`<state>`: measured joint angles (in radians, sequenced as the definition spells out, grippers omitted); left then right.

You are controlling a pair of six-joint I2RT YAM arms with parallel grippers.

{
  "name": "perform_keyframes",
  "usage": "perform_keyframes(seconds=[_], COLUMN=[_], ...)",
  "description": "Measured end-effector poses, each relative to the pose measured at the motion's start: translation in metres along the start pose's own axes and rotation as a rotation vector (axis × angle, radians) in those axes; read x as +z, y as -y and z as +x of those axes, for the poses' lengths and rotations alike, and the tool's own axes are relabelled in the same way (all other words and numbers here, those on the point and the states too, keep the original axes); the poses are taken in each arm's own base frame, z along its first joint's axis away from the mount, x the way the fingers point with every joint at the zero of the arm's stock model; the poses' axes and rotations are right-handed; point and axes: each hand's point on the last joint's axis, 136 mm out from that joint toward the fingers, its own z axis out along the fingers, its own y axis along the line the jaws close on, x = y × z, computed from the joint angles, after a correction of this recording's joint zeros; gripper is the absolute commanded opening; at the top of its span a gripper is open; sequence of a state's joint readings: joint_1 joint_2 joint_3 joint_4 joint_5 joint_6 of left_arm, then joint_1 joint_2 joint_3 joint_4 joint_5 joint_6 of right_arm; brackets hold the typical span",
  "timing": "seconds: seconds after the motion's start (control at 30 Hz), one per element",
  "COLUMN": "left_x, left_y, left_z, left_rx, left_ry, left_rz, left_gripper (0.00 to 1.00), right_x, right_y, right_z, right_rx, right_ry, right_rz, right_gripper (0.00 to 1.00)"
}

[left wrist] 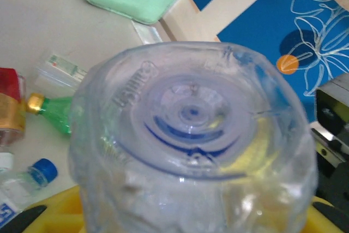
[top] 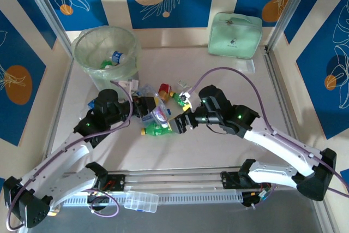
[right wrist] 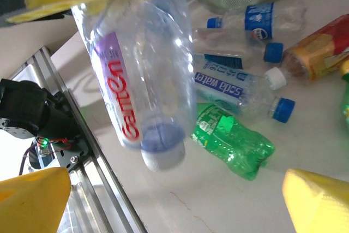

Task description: Put the plastic bottles in the bin

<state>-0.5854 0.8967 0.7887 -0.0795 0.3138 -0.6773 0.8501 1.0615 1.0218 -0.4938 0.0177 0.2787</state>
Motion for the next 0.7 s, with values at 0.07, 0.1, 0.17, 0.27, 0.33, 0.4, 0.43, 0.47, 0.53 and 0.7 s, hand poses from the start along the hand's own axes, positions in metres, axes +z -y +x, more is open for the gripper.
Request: perform_keyframes(seconds=[0.07,0.1,0.17,0.27,0.33,0.4,0.43,0.47,0.53,0.7], left_x=[-0.005,-0.007,-0.015,-0.027,-0.035,-0.042,-0.046,-0.049,-0.054,-0.062], left_y=[-0.005,-0.007,-0.011,-0.011,-0.007,-0.001,0.002,0.004,0.008,0.003], left_z=[-0.008,-0.013,-0.027,-0.058,-0.080,-0.099,-0.110,-0.119,-0.138,-0.185], left_rx=[0.001,0.000,-0.006,-0.015,-0.016,-0.012,-0.009,-0.007,-0.005,-0.018], left_ry=[0.010,0.016,0.038,0.084,0.120,0.154,0.173,0.188,0.216,0.294], left_rz=[-0.033,-0.048,-0.083,-0.120,-0.127,-0.128,-0.128,-0.130,-0.137,-0.181], left_gripper=[0.38,0.38,0.38,0.38,0.38,0.38,0.38,0.38,0.38,0.38], right_x=[-0.005,-0.006,-0.009,-0.011,-0.013,-0.014,-0.014,-0.015,-0.015,-0.017], right_y=[0.008,0.011,0.020,0.030,0.035,0.039,0.041,0.043,0.046,0.051], right_z=[0.001,0.002,0.004,0.005,0.005,0.005,0.005,0.004,0.003,0.002], right_rx=[0.017,0.027,0.052,0.081,0.095,0.105,0.112,0.118,0.125,0.138], right_ry=[0.013,0.016,0.022,0.030,0.035,0.039,0.041,0.045,0.047,0.053], right_rz=[0.015,0.021,0.039,0.060,0.070,0.080,0.085,0.090,0.097,0.110], right_gripper=[1.00,1.00,0.99,0.99,0.99,0.98,0.98,0.98,0.99,0.98])
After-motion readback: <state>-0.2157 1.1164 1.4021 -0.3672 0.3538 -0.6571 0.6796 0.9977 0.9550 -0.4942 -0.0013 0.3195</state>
